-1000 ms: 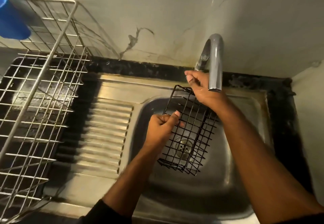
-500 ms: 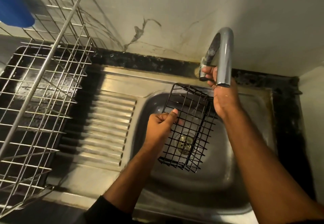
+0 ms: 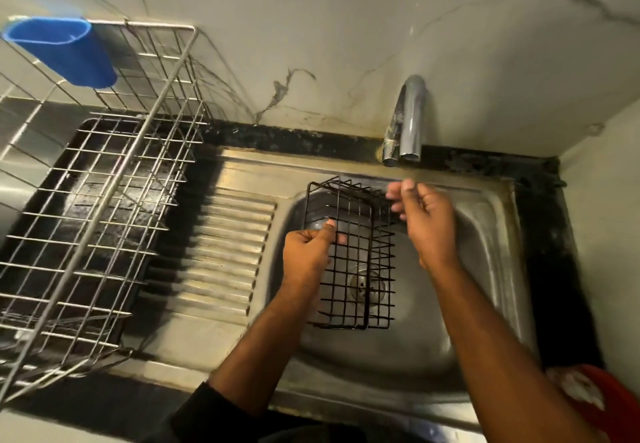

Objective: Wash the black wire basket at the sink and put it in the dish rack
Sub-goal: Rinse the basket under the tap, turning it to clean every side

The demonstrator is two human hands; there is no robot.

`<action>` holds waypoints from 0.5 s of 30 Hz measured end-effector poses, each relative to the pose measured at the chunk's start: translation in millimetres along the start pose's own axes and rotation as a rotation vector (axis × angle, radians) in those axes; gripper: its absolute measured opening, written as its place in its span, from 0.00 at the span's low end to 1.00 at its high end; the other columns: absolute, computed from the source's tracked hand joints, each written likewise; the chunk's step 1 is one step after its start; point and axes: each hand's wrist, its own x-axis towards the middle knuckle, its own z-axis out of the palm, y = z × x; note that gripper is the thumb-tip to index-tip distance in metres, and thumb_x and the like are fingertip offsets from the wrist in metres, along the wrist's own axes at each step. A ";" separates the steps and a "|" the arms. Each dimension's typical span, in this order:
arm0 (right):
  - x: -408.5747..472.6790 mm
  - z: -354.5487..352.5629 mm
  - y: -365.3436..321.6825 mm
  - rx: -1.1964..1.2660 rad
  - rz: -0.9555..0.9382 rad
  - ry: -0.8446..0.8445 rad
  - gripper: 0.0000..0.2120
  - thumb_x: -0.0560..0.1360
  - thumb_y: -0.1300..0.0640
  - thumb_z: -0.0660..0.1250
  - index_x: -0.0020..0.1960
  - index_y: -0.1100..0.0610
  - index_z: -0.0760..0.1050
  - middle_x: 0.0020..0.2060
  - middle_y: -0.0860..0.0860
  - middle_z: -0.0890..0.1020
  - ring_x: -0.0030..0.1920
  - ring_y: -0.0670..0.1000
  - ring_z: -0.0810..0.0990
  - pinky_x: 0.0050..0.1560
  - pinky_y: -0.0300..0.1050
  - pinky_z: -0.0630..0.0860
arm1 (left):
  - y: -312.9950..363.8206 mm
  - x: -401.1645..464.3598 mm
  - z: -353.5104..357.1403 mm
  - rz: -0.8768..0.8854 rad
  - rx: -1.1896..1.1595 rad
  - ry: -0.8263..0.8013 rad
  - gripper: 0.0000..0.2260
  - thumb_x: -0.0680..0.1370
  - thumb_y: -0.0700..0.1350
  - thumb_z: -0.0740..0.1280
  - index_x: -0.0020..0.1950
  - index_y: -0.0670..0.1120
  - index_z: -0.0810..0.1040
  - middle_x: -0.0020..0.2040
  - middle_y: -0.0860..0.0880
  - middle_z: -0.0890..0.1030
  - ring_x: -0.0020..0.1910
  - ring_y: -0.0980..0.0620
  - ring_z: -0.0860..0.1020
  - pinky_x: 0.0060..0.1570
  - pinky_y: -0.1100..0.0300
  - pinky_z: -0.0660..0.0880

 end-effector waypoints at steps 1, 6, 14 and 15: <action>-8.1 -3.0 2.8 -0.130 0.011 -0.080 0.11 0.81 0.50 0.63 0.50 0.53 0.83 0.45 0.49 0.86 0.44 0.46 0.83 0.47 0.45 0.79 | 3.3 -6.4 -2.2 0.001 -0.002 0.026 0.14 0.80 0.49 0.68 0.37 0.47 0.84 0.44 0.40 0.86 0.39 0.54 0.76 0.40 0.58 0.73; -47.8 -25.1 2.1 -0.130 0.032 0.029 0.07 0.80 0.53 0.66 0.48 0.50 0.83 0.43 0.46 0.86 0.47 0.46 0.84 0.56 0.51 0.80 | 8.0 -39.8 -11.9 0.006 -0.034 0.074 0.13 0.79 0.49 0.71 0.35 0.46 0.82 0.38 0.48 0.83 0.40 0.52 0.75 0.40 0.57 0.73; -91.7 -64.1 -12.1 -0.242 0.044 -0.070 0.12 0.80 0.49 0.66 0.46 0.55 0.83 0.44 0.48 0.86 0.44 0.43 0.81 0.46 0.39 0.75 | 3.8 -92.5 -15.6 0.065 -0.142 0.089 0.10 0.78 0.44 0.73 0.44 0.37 0.85 0.41 0.51 0.85 0.50 0.51 0.79 0.52 0.52 0.74; -99.3 -66.9 -14.2 -0.235 0.033 -0.089 0.12 0.80 0.49 0.66 0.44 0.55 0.83 0.42 0.48 0.86 0.43 0.42 0.81 0.43 0.36 0.73 | 3.7 -98.3 -15.5 0.073 -0.161 0.097 0.11 0.78 0.44 0.73 0.47 0.35 0.84 0.41 0.52 0.85 0.50 0.51 0.80 0.52 0.53 0.73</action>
